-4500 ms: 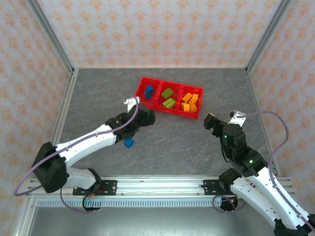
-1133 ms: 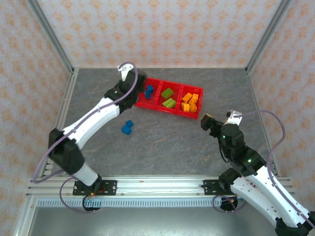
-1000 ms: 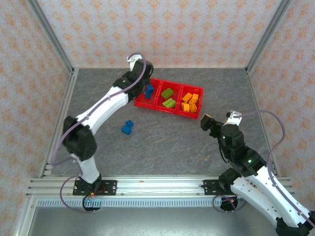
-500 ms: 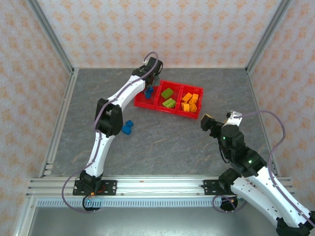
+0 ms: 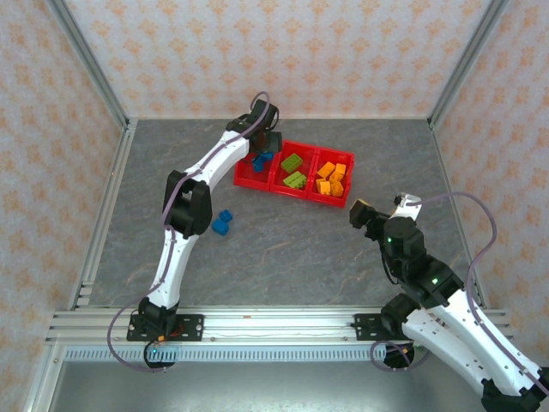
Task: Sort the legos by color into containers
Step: Place the lego in the container.
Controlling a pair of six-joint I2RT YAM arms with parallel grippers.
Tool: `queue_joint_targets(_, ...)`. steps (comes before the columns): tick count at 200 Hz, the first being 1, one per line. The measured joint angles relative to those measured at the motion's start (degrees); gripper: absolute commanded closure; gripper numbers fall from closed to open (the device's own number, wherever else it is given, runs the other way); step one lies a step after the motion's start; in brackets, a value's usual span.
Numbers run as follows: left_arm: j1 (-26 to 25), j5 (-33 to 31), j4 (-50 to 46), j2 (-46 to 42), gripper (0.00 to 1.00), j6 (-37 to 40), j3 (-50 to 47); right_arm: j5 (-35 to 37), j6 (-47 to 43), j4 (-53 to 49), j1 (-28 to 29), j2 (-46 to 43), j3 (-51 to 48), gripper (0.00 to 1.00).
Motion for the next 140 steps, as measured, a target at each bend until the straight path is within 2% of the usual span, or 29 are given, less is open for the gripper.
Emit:
queue_joint_targets(28,0.0,-0.1,0.0,0.0,0.13,1.4,-0.3,0.0,0.0,0.0,0.0,0.0,0.0,0.0)
queue_joint_targets(57,0.0,-1.1,0.5,-2.4,0.01,1.9,-4.7,0.0,0.0,0.0,0.0,0.1,0.0,0.0)
queue_joint_targets(107,-1.4,-3.4,1.0,-12.2,0.01,3.0,-14.0,0.0,0.0,0.0,0.0,1.4,0.0,0.0)
queue_joint_targets(140,-5.4,-9.4,3.8,-22.8,0.01,3.1,-27.7,0.0,0.0,0.0,0.0,3.4,0.0,0.0)
